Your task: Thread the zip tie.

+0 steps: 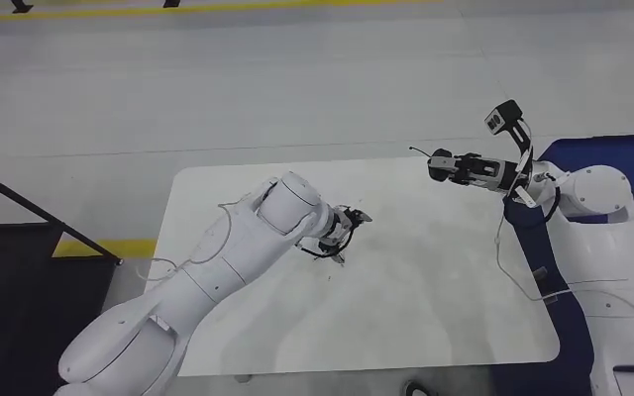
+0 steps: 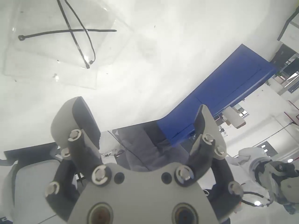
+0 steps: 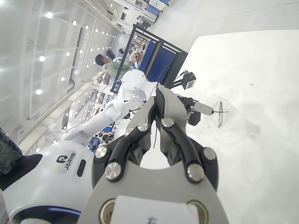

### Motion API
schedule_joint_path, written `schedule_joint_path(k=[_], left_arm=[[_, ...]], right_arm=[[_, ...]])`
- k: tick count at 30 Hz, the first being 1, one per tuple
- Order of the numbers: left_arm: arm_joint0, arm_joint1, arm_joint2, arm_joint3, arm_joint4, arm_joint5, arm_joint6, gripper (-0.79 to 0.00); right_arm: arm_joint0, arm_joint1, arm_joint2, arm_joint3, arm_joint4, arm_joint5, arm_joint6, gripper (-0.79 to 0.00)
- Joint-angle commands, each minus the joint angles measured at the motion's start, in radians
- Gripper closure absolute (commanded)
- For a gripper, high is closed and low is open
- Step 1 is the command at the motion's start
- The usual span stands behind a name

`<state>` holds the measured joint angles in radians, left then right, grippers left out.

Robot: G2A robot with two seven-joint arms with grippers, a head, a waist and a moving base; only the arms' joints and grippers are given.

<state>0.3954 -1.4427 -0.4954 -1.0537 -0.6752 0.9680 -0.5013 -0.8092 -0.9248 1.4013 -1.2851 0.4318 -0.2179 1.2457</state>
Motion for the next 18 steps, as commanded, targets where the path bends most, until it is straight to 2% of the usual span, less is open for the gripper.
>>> schedule_joint_path(k=[1,7,18], left_arm=[[-0.003,-0.007,-0.006,0.007,-0.004,0.001,0.014,-0.4],[-0.009,-0.021,0.004,0.036,0.005,0.044,0.039,-0.308],[-0.034,-0.052,0.08,0.161,-0.02,0.044,0.046,-0.311]], right_arm=[[0.0,0.0,0.0,0.0,0.0,0.0,0.0,0.0],[0.0,0.0,0.0,0.0,0.0,0.0,0.0,0.0],[0.0,0.0,0.0,0.0,0.0,0.0,0.0,0.0]])
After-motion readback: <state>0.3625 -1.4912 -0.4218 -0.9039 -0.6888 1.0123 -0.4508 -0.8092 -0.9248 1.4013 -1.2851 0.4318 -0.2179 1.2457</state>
